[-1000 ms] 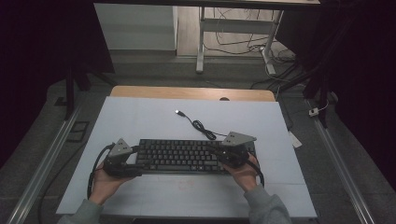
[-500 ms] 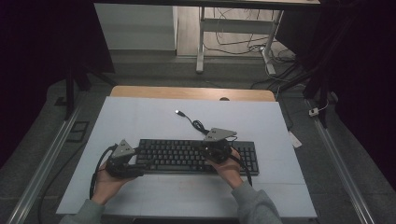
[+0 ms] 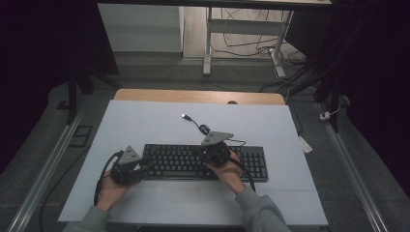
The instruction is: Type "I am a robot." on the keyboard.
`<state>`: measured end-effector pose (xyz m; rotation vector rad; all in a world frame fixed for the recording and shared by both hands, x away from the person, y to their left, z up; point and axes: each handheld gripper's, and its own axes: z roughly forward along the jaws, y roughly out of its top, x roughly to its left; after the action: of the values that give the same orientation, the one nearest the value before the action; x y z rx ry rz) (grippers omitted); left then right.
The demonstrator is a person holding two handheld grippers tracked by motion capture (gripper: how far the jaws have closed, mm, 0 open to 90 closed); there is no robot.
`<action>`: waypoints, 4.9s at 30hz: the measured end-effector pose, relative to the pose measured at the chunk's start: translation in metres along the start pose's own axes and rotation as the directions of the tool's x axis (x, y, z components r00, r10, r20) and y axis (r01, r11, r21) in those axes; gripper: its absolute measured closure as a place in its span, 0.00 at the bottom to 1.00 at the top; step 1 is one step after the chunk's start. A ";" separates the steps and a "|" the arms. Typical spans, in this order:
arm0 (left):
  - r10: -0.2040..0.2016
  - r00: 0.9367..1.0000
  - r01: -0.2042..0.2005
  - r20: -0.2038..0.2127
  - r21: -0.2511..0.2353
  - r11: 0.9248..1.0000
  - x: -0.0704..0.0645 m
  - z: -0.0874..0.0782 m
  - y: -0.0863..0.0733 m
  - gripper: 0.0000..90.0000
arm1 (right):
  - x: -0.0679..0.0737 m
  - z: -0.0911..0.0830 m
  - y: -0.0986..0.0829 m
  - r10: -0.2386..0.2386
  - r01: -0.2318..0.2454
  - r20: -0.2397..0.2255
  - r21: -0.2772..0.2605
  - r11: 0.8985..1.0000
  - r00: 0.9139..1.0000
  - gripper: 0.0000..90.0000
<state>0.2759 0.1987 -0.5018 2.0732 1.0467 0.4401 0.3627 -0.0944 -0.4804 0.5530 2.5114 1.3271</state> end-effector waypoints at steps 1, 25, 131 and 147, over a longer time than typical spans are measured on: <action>-0.001 1.000 0.001 0.000 0.011 1.000 0.001 0.001 0.000 0.87 | 0.000 0.002 0.000 -0.001 0.001 -0.002 0.001 1.000 1.000 1.00; 0.052 0.995 -0.041 -0.082 0.135 0.990 0.006 0.019 -0.007 0.99 | -0.004 0.019 -0.004 0.004 -0.004 -0.010 0.036 0.999 1.000 0.99; 0.077 0.978 -0.077 0.194 -0.008 0.997 -0.008 -0.001 0.050 0.40 | -0.017 -0.073 -0.057 0.063 -0.059 0.088 -0.039 0.997 0.994 0.56; 0.116 0.957 -0.128 0.266 0.026 0.991 -0.028 0.026 0.046 0.62 | -0.020 -0.072 -0.058 0.063 -0.061 0.083 -0.037 0.997 0.995 0.55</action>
<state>0.2986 0.1469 -0.4830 2.1717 0.7795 0.1938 0.3400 -0.1862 -0.4881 0.6699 2.4176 1.3378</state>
